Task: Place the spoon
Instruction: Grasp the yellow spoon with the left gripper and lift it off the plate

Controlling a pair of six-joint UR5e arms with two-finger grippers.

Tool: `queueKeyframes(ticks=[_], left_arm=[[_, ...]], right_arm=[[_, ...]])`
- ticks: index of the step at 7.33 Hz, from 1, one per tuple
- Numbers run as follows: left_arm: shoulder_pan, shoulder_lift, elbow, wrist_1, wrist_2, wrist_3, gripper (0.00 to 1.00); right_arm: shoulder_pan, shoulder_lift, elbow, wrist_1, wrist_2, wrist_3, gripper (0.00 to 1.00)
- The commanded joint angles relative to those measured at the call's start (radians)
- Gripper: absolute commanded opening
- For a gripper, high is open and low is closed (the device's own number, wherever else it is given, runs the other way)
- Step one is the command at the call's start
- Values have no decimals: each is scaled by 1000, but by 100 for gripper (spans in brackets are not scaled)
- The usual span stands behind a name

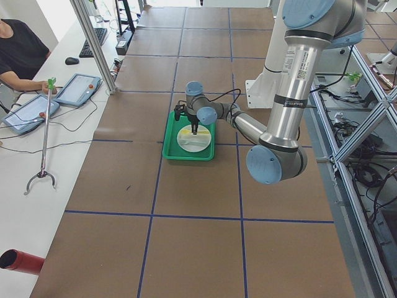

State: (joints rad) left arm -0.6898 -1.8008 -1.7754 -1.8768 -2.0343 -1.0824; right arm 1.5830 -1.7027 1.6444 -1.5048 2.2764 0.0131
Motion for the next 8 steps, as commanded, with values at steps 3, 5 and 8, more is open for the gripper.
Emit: queueKeyframes(ticks=[3, 5, 8], left_arm=[[-14, -35, -173, 228, -4, 53, 5], [6, -151, -55, 216, -4, -61, 3], [36, -187, 72, 76, -3, -102, 3]], right_arm=[[0, 0, 0, 0, 0, 1, 100], [0, 0, 0, 0, 0, 1, 100], [0, 0, 0, 0, 0, 1, 100]])
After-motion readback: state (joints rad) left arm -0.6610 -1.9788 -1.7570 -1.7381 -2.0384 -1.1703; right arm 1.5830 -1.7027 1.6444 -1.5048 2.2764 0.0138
